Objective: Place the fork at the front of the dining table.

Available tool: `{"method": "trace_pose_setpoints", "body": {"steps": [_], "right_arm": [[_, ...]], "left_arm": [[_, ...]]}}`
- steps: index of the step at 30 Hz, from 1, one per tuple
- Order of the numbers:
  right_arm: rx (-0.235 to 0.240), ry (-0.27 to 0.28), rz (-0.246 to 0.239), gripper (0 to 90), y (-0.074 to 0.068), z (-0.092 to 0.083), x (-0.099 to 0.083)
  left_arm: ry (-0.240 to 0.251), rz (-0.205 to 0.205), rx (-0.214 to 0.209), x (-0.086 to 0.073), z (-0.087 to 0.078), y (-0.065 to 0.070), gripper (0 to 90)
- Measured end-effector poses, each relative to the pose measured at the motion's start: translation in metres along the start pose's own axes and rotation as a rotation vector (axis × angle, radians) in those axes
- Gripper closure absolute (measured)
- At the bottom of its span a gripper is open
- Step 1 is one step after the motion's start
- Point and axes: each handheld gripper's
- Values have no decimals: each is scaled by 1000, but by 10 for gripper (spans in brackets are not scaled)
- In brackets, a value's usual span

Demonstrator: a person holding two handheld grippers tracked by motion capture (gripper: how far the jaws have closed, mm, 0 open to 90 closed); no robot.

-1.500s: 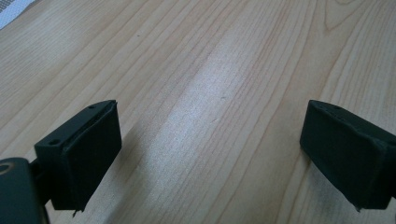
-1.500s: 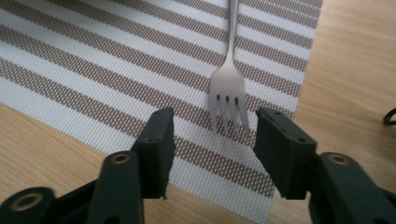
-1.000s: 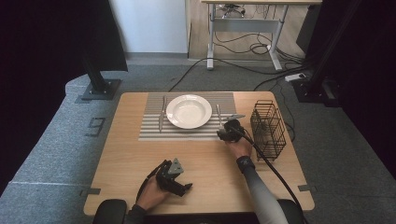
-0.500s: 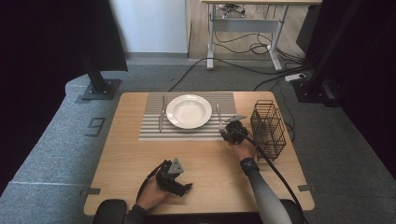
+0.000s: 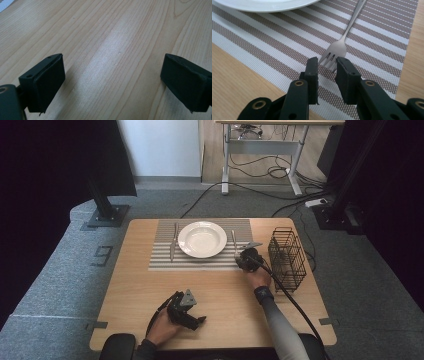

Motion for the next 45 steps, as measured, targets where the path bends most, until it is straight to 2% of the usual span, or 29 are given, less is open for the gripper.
{"method": "trace_pose_setpoints", "body": {"steps": [13, 14, 18, 20, 22, 26, 29, 36, 41, 45], "right_arm": [[8, 6, 18, 685, 5, 16, 11], [10, 6, 18, 670, 6, 16, 11], [-22, 6, -8, 501, 5, 11, 10], [-33, 25, -22, 396, 4, 6, 10], [-24, 37, -20, 292, 3, 2, 10], [-15, 58, -30, 138, -1, -12, 11], [-21, 86, -50, 103, -7, -25, 11], [22, 92, -87, 20, -24, -54, 2], [58, 86, -116, 0, -37, -74, -10], [69, 91, -136, 0, -43, -86, -20]], "left_arm": [[-1, -6, -2, 0, 0, 0, 54], [0, -7, -2, 0, 0, 0, 54], [-2, -10, -4, 0, 0, 0, 54], [-2, -11, -3, 0, 0, 0, 54], [-3, -13, -5, 0, 0, -1, 54], [-7, -23, -10, 0, 0, -1, 53], [-8, -31, -12, 0, 0, -2, 53], [-13, -40, -13, -1, 0, -2, 50], [-14, -44, -9, -1, -1, -2, 47], [-14, -48, -7, -2, -1, -2, 47]]}}
Point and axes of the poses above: each handheld gripper's, and its own axes: z roughly forward along the jaws, x roughly out of its top, y roughly to its right, and after that the axes turned 1 degree about -x, right-handed
